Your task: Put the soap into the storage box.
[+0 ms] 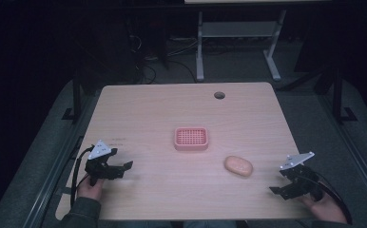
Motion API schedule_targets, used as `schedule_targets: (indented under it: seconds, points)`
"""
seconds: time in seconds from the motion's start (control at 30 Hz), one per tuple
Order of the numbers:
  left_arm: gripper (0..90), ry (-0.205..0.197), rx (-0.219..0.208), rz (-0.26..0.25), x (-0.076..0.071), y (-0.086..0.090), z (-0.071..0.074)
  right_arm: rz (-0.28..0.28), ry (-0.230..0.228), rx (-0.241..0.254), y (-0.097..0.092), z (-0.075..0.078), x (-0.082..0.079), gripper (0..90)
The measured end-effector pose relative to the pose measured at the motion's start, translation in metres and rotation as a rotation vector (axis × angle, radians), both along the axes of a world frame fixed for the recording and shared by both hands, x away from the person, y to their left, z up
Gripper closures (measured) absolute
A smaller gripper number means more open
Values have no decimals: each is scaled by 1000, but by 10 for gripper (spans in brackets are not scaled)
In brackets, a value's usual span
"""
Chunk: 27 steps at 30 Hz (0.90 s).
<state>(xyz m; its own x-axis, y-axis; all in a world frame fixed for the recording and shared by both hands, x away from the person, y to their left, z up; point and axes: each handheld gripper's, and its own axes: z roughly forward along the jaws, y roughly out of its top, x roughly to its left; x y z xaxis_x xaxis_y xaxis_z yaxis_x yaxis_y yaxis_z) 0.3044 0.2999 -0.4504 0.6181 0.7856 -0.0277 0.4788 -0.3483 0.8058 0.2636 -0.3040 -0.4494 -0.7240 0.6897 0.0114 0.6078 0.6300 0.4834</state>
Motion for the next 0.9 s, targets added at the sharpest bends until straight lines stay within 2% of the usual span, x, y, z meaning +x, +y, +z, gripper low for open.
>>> schedule_targets:
  seconds: [0.37,0.9]
  points:
    - [143,-3,1,2,-1,1,0,55,36,-40,16,7,9,217]
    - [143,-1,1,-1,-1,0,0,123,49,-67,42,25,24,178]
